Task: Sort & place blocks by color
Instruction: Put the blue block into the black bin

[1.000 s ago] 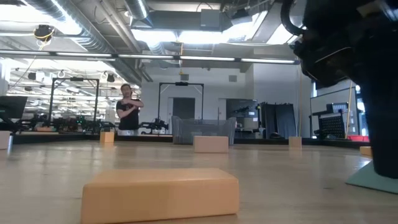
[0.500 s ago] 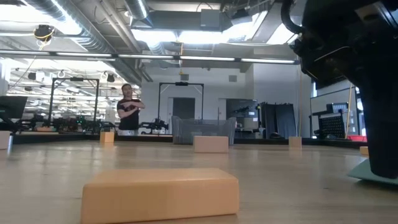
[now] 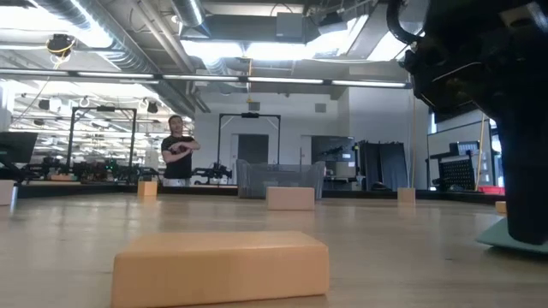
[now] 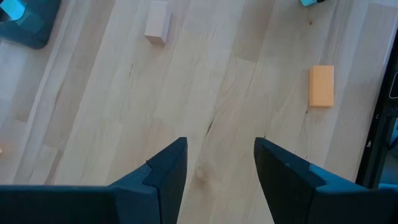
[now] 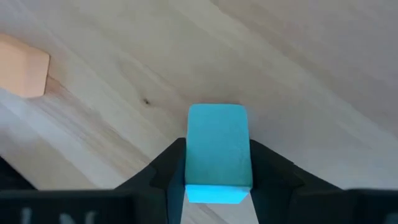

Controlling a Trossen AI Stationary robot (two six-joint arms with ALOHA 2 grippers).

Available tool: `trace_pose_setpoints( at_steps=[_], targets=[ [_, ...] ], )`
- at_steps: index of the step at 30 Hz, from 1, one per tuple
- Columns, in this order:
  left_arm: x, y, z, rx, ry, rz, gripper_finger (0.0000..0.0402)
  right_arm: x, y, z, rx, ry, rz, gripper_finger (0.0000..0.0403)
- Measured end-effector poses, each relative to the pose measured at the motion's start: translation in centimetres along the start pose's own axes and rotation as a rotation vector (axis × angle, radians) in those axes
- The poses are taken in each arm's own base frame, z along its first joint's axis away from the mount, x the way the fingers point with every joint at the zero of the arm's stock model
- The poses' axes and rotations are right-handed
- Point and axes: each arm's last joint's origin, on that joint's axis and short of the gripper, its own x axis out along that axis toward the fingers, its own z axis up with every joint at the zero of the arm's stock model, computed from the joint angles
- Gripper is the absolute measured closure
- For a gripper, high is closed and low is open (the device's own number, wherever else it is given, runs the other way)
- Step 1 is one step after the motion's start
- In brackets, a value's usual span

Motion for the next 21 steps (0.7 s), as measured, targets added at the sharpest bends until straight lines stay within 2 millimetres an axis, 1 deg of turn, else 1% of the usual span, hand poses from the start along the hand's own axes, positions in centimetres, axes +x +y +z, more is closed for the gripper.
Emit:
trace_pose_setpoints(
  at_steps=[8, 10, 14, 17, 21],
  targets=[
    [0.0, 0.0, 0.0, -0.006, -0.008, 0.006, 0.0223, -0.1, -0.4, 1.3, -0.026, -0.03, -0.034, 0.0269],
    [0.0, 0.1, 0.1, -0.011, -0.011, 0.01, 0.0223, -0.4, -0.5, 1.9, -0.038, -0.034, -0.041, 0.0269],
    [0.1, 0.2, 0.3, -0.018, -0.014, 0.017, 0.0223, -1.3, -1.1, 3.5, -0.058, -0.046, -0.069, 0.0269],
    [0.3, 0.5, 0.5, -0.029, -0.014, 0.024, 0.0223, -2.4, -1.5, 4.8, -0.076, -0.046, -0.089, 0.0269],
    [0.5, 0.9, 0.9, -0.045, -0.024, 0.042, 0.0223, -3.1, -2.0, 6.8, -0.124, -0.043, -0.095, 0.0269]
  ],
)
